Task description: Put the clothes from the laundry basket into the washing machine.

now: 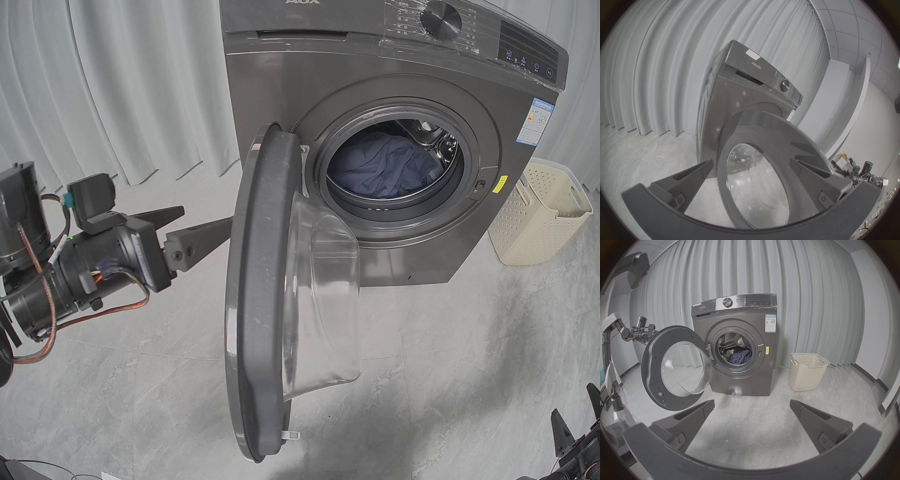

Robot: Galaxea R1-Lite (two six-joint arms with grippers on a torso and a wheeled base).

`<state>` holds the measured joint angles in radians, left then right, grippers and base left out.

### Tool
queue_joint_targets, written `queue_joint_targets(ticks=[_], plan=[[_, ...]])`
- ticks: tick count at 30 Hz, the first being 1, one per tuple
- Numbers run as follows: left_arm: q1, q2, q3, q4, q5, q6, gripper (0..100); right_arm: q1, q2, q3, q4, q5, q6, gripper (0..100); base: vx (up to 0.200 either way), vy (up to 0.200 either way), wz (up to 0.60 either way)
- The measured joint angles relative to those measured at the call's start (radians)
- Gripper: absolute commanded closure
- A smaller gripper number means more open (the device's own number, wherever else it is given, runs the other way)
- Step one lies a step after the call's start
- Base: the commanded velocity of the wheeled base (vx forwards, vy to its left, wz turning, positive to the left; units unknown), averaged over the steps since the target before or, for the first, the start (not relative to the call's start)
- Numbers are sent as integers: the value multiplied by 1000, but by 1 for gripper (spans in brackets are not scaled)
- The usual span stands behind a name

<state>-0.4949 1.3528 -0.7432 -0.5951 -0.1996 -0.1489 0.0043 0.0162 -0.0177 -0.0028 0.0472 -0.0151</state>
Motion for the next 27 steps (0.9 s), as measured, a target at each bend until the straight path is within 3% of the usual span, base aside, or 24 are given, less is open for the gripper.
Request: queue_joint_targets(ticks=[8,27], plan=[[-85,113,-94,-13,34,0,0,0,0,0,0,0,0,0,0,0,0],[-153,304,-294,-17,43,0,0,-1,0,0,0,0,-4,0,0,0,0]])
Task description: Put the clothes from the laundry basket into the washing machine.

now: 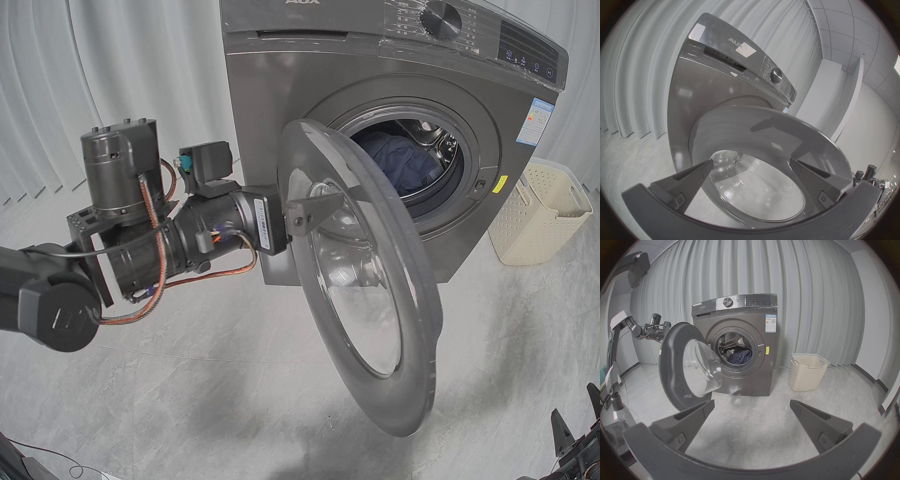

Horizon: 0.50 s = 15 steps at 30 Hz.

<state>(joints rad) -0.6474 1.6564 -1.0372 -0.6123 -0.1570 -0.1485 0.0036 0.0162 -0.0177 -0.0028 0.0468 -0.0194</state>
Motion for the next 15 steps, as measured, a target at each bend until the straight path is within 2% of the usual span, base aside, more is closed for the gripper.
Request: queue_joint_targets(ticks=[15], plan=[[-17,168,-184,-24,0,-1,0,0,0,0,0,0,0,0,0,0,0]])
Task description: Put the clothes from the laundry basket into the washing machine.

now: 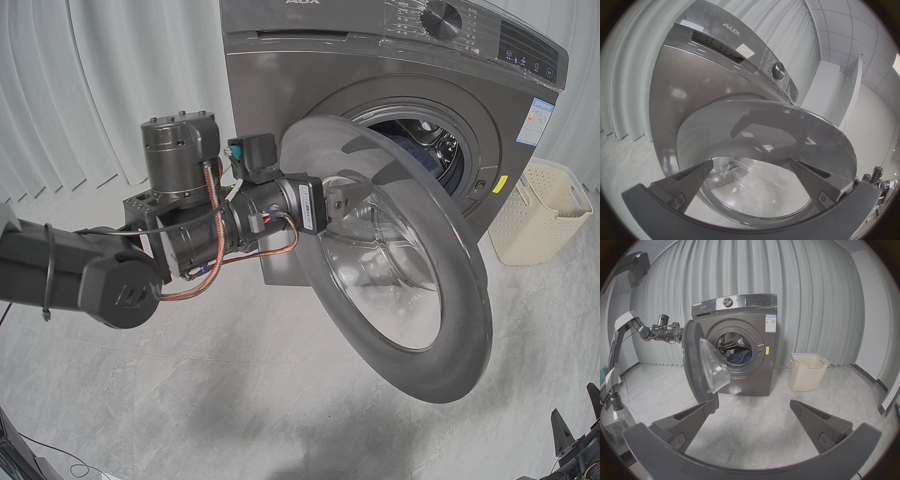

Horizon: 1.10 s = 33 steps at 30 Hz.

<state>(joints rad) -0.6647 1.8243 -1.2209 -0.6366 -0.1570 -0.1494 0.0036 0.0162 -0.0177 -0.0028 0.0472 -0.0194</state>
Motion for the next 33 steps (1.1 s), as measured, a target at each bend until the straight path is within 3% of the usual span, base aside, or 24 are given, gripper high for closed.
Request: queue_joint_targets(ticks=[18,23,25,33], plan=[[-9,194,-280,10,15,-8,0,0,0,0,0,0,0,0,0,0,0],[-13,244,-376,16,83,-65,0,0,0,0,0,0,0,0,0,0,0],[-14,256,-395,6,92,-72,0,0,0,0,0,0,0,0,0,0,0],[-33,197,-288,31,104,-75,0,0,0,0,0,0,0,0,0,0,0]])
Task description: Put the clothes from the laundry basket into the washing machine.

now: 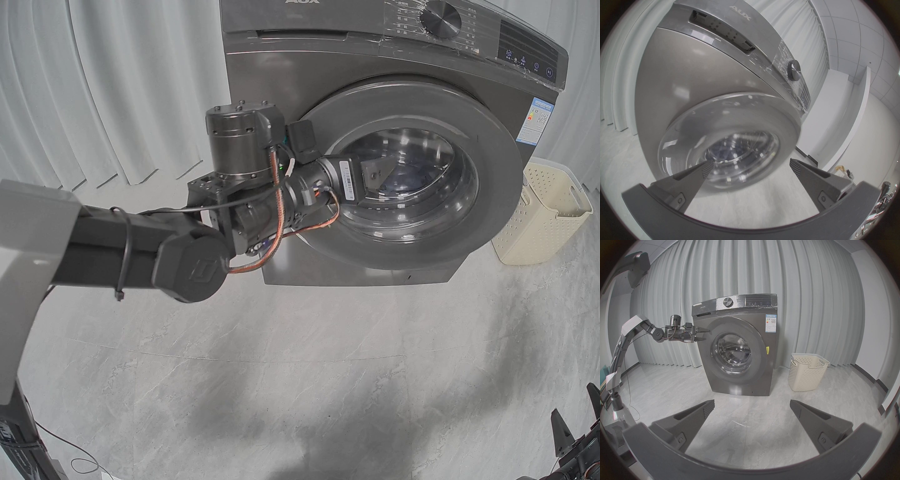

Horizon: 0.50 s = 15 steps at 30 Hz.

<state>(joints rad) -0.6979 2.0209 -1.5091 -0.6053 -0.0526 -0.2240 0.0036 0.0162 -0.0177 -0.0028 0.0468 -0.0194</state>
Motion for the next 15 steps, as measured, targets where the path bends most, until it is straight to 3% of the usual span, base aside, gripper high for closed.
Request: queue_joint_targets(ticks=[6,15], plan=[[-7,-181,256,15,0,2,0,0,0,0,0,0,0,0,0,0,0],[10,-594,687,46,1,6,0,0,0,0,0,0,0,0,0,0,0]])
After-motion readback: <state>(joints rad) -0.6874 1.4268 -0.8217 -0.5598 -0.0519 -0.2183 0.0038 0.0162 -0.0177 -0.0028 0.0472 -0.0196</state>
